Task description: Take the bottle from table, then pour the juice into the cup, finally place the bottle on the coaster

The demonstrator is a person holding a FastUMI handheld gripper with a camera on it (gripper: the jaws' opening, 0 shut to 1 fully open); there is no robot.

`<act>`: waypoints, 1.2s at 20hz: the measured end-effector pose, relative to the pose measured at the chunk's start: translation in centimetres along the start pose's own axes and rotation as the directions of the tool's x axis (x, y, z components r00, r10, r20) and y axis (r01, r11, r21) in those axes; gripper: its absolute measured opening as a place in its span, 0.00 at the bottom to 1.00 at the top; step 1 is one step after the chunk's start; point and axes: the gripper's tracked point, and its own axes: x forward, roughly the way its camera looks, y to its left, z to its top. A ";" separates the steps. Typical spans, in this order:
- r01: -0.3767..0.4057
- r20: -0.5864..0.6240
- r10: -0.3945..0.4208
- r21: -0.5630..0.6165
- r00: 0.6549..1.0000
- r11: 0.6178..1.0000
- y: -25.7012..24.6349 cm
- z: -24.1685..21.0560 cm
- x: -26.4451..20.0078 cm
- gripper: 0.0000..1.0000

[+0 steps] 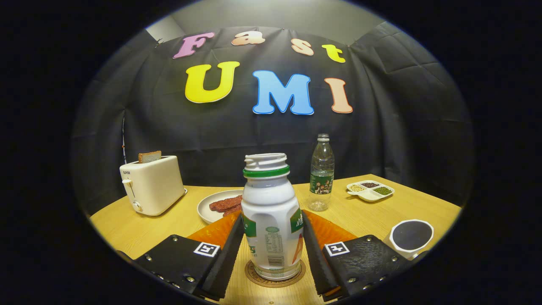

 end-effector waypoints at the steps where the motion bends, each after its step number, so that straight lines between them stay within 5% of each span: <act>1: 0.003 -0.021 -0.002 0.019 1.000 1.000 -0.2 -0.6 0.1 0.77; 6: 0.004 -0.073 0.000 0.056 0.997 0.998 -0.9 -2.6 -0.2 0.81; 10: 0.001 -0.055 0.003 0.067 0.998 0.998 -1.1 -2.1 -0.4 0.95; 18: -0.077 0.167 0.052 0.146 0.985 0.986 -0.7 6.4 -2.7 0.98; 24: -0.086 0.309 0.064 0.059 0.949 0.995 -2.0 13.1 -7.3 0.98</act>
